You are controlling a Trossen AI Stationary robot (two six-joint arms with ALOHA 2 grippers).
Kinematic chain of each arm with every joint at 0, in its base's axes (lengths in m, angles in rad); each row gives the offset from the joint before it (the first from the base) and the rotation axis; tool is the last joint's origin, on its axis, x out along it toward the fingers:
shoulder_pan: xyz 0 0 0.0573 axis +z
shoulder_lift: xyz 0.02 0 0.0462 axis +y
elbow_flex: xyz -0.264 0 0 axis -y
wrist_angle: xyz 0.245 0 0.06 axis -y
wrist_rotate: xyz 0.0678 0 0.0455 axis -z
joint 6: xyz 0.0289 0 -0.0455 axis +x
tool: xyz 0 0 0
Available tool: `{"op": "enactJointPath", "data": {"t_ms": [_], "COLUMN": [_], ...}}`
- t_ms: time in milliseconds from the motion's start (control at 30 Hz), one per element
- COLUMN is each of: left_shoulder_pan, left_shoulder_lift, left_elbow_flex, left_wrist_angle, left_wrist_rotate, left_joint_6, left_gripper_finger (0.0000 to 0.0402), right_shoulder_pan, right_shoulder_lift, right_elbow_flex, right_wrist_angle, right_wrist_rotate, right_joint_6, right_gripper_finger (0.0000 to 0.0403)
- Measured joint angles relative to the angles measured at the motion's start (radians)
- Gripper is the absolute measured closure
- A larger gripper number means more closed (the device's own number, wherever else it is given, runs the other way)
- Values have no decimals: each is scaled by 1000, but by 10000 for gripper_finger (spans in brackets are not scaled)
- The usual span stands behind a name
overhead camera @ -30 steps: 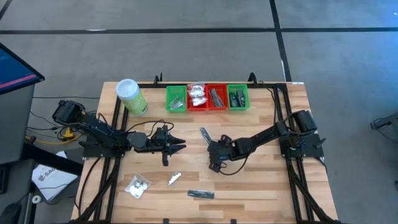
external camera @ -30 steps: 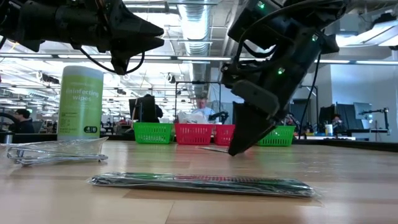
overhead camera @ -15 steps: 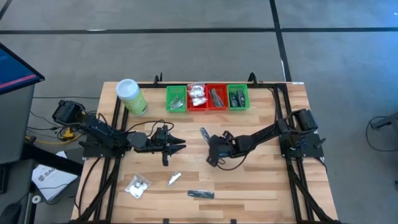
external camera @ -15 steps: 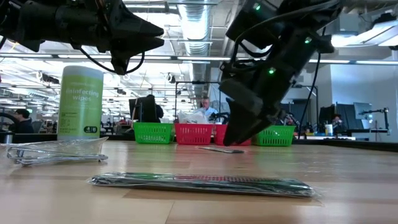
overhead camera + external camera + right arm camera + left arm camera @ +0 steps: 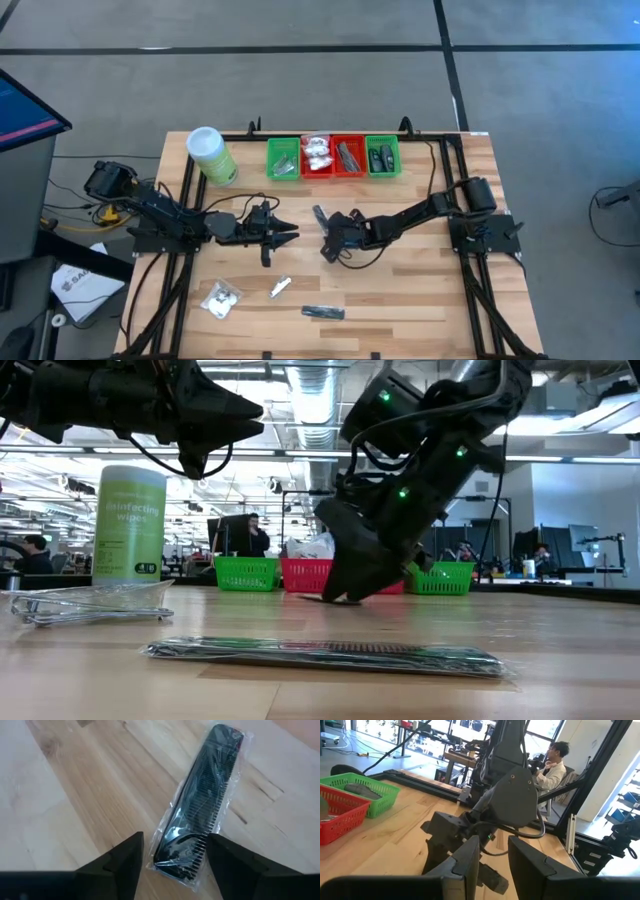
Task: Pick & Place Travel size toiletries
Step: Put the black comb into the right red bin
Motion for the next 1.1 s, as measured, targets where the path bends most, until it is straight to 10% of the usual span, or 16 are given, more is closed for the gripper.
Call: {"op": "enactJointPath", "data": {"t_ms": [567, 1100], "left_shoulder_pan": [0, 0], "left_shoulder_lift": [0, 0], "left_elbow_flex": [0, 0], "left_wrist_angle": [0, 0], "left_wrist_rotate": [0, 0], "left_joint_6": [0, 0], "left_gripper_finger": [305, 305], "right_shoulder_pan": [-5, 55], "right_shoulder_lift": [-13, 3], "right_elbow_flex": [6, 213], "right_wrist_angle": [-66, -378], "right_wrist_rotate": [-26, 37], "right_joint_6": [-14, -160], "right_gripper_finger": [391, 403]}}
